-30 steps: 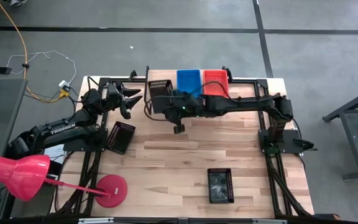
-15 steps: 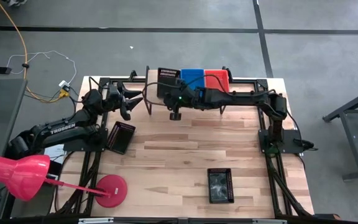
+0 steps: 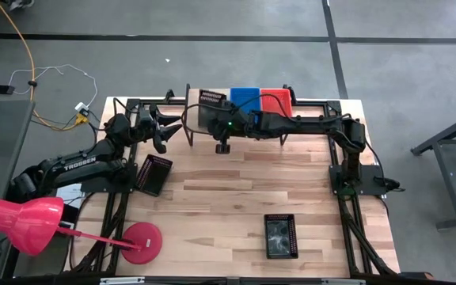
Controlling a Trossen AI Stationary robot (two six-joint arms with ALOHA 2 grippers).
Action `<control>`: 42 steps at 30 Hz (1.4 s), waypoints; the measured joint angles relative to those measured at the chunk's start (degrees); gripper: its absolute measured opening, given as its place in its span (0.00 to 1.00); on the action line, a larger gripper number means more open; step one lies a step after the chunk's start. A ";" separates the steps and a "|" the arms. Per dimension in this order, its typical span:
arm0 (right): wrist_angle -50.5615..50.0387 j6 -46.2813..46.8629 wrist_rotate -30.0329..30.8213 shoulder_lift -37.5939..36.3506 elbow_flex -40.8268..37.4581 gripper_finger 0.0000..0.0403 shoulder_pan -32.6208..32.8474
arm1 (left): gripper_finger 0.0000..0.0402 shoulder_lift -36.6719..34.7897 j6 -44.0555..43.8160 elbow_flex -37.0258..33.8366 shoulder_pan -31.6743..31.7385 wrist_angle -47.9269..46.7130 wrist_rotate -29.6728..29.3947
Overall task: Stack baskets on shelf by color
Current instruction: Put the top right black basket on the shelf, then stack the right black basket on the other black basket on the shelf
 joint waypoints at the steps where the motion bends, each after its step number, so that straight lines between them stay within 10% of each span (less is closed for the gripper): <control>1: 0.06 0.00 0.02 0.00 0.00 0.13 0.00 | 0.39 0.00 0.02 0.00 0.00 0.02 0.00; 15: -2.01 1.12 0.75 -8.22 -0.09 0.47 2.29 | 0.39 0.00 1.11 0.00 0.02 -0.36 0.00; 26: -30.89 30.02 -19.85 -15.67 -0.07 0.47 11.44 | 0.39 0.00 0.99 0.00 0.02 -0.37 0.02; 42: -33.16 69.72 -16.53 -15.58 -24.63 0.47 37.96 | 0.39 0.00 0.48 0.00 0.02 -0.37 0.02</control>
